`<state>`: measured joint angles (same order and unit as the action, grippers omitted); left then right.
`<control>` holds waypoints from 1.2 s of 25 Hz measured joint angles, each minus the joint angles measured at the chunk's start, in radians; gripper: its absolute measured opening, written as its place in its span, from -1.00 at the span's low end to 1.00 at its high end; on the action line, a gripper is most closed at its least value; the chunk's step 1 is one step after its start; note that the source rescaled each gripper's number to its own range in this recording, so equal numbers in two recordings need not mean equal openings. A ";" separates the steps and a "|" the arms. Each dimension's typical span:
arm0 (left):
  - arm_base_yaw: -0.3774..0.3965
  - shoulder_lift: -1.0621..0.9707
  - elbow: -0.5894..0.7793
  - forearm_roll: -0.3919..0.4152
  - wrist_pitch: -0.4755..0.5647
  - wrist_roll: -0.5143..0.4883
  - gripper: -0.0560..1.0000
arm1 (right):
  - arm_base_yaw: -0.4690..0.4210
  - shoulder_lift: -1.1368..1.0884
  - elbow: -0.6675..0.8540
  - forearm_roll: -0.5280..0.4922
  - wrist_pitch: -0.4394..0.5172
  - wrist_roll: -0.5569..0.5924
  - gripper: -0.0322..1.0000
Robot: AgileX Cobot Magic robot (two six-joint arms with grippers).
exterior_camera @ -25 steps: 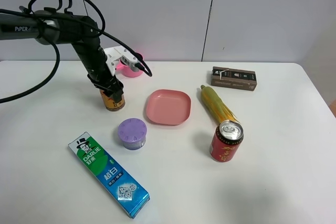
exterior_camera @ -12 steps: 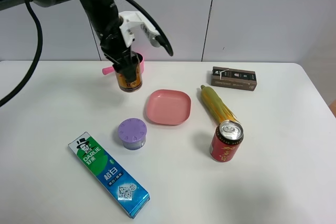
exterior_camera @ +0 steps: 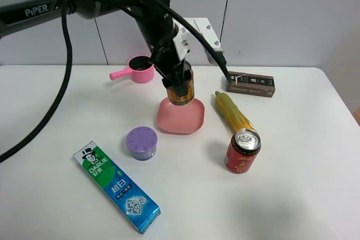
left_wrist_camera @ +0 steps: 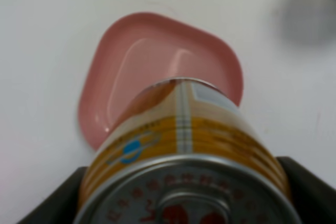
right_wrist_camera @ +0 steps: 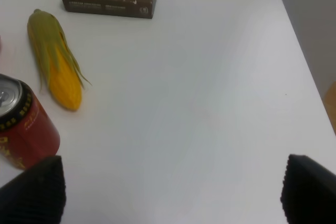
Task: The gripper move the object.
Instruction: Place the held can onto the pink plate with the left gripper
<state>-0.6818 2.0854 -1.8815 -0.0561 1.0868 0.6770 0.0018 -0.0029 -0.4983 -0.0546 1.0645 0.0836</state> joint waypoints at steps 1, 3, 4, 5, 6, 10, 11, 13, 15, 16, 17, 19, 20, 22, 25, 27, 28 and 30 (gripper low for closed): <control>-0.001 0.013 0.000 -0.001 -0.009 0.001 -0.87 | 0.000 0.000 0.000 0.000 0.000 0.000 1.00; -0.002 0.039 0.000 -0.003 -0.046 0.003 -0.87 | 0.000 0.000 0.000 0.000 0.000 0.000 1.00; -0.002 0.054 0.000 -0.003 -0.071 0.009 -0.87 | 0.000 0.000 0.000 0.000 0.000 0.000 1.00; -0.002 0.068 0.000 -0.003 -0.092 0.020 -0.87 | 0.000 0.000 0.000 0.000 0.000 0.000 1.00; -0.002 0.080 0.000 -0.003 -0.104 0.032 -0.87 | 0.000 0.000 0.000 0.000 0.000 0.000 1.00; -0.002 0.128 0.000 -0.003 -0.125 0.070 -0.87 | 0.000 0.000 0.000 0.000 0.000 0.000 1.00; -0.002 0.140 0.000 0.000 -0.125 0.074 -0.87 | 0.000 0.000 0.000 0.000 0.000 0.000 1.00; -0.002 0.164 0.000 0.013 -0.125 0.078 -0.87 | 0.000 0.000 0.000 0.000 0.000 0.000 1.00; -0.002 0.183 0.000 0.031 -0.131 0.085 -0.87 | 0.000 0.000 0.000 0.000 0.000 0.000 1.00; -0.002 0.190 0.000 0.037 -0.140 0.086 -0.87 | 0.000 0.000 0.000 0.000 0.000 0.000 1.00; -0.002 0.196 0.000 0.042 -0.151 0.089 -0.87 | 0.000 0.000 0.000 0.000 0.000 0.000 1.00; -0.002 0.203 0.000 0.056 -0.184 0.090 -0.87 | 0.000 0.000 0.000 0.000 0.000 0.000 1.00; -0.002 0.203 0.000 0.063 -0.198 0.091 -0.87 | 0.000 0.000 0.000 0.000 0.000 0.000 1.00; -0.002 0.204 0.000 0.067 -0.219 0.093 -0.87 | 0.000 0.000 0.000 0.000 0.000 0.000 1.00; -0.002 0.204 0.000 0.067 -0.227 0.093 -0.87 | 0.000 0.000 0.000 0.000 0.000 0.000 1.00; 0.003 0.204 0.000 0.067 -0.216 0.093 -0.87 | 0.000 0.000 0.000 0.000 0.000 0.000 1.00; 0.007 0.204 0.000 0.067 -0.209 0.093 -0.87 | 0.000 0.000 0.000 0.000 0.000 0.000 1.00; 0.018 0.204 0.000 0.067 -0.199 0.093 -0.87 | 0.000 0.000 0.000 0.000 0.000 0.000 1.00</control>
<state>-0.6635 2.2897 -1.8815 0.0110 0.8876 0.7698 0.0018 -0.0029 -0.4983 -0.0546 1.0645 0.0836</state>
